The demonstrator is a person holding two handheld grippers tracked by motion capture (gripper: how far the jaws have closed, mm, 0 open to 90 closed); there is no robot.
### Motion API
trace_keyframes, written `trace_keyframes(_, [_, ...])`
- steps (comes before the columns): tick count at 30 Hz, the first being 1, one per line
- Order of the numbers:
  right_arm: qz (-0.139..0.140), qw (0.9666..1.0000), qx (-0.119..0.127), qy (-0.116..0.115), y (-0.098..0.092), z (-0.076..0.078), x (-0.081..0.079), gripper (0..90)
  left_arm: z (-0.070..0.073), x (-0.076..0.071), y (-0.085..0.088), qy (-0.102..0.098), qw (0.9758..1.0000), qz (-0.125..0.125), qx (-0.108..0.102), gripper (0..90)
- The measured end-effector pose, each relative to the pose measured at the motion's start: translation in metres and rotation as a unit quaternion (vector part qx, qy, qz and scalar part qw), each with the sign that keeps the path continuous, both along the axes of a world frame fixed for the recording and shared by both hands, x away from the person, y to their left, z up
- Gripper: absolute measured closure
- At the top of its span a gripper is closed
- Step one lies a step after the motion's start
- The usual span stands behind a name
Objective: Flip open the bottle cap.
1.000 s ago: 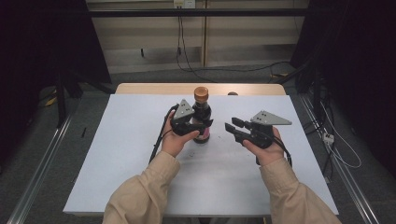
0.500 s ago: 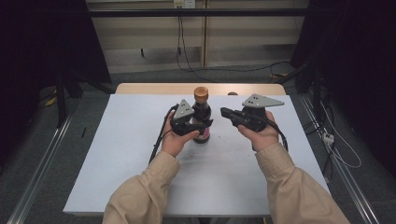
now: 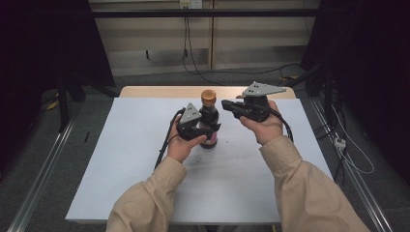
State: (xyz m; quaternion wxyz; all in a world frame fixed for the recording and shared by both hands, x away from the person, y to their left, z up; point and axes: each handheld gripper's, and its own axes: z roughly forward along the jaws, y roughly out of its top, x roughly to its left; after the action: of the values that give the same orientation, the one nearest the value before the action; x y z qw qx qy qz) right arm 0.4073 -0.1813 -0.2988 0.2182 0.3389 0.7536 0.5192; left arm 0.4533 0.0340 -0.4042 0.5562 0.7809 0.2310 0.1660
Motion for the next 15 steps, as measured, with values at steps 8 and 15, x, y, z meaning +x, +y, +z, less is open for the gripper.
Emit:
trace_keyframes(8, [0.019, 0.9996, -0.022, -0.005, 0.008, 0.009, 0.007, 90.0, 0.0, -0.001, -0.001, -0.002, 1.0, 0.0, -0.002, 30.5])
trace_keyframes(15, [0.032, 0.9994, -0.015, 0.003, 0.01, 0.013, 0.012, 90.0, 0.0, -0.001, 0.0, 0.003, 1.0, 0.001, -0.004, 30.5])
